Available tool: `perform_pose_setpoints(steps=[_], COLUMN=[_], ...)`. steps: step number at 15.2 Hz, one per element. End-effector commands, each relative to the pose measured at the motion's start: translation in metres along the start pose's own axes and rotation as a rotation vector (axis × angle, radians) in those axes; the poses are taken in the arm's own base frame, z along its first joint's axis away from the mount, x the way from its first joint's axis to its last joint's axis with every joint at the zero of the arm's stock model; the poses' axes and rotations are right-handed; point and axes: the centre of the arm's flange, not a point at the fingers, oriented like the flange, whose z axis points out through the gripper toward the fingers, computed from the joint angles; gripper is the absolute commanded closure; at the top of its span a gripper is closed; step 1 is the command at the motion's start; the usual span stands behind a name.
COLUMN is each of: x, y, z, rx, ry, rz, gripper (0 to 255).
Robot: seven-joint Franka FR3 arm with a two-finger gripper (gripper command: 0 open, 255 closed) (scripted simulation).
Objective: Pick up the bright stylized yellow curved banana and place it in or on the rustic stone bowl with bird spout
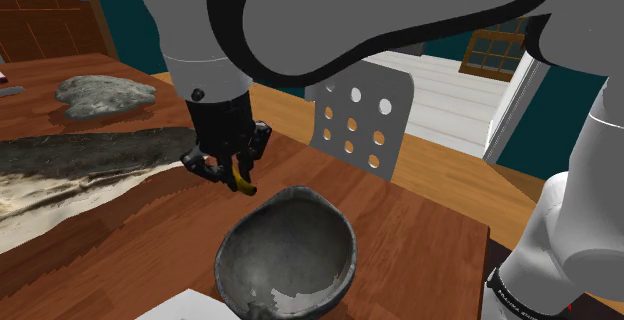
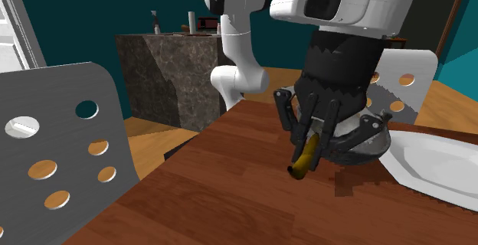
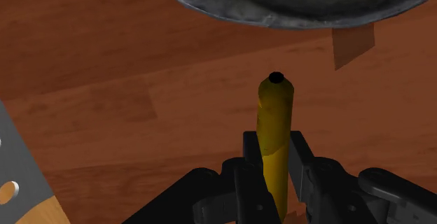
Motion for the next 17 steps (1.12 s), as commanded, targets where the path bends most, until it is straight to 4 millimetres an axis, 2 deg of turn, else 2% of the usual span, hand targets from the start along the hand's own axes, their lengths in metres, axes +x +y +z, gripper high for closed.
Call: perform_pose_setpoints(steps=[1,17], x=[0.0,0.007], y=[0.0,0.011], z=[-0.011,-0.095], rx=[0.0,0.0], ry=[0.0,0.0], rz=[0.0,0.0], gripper=[255,255])
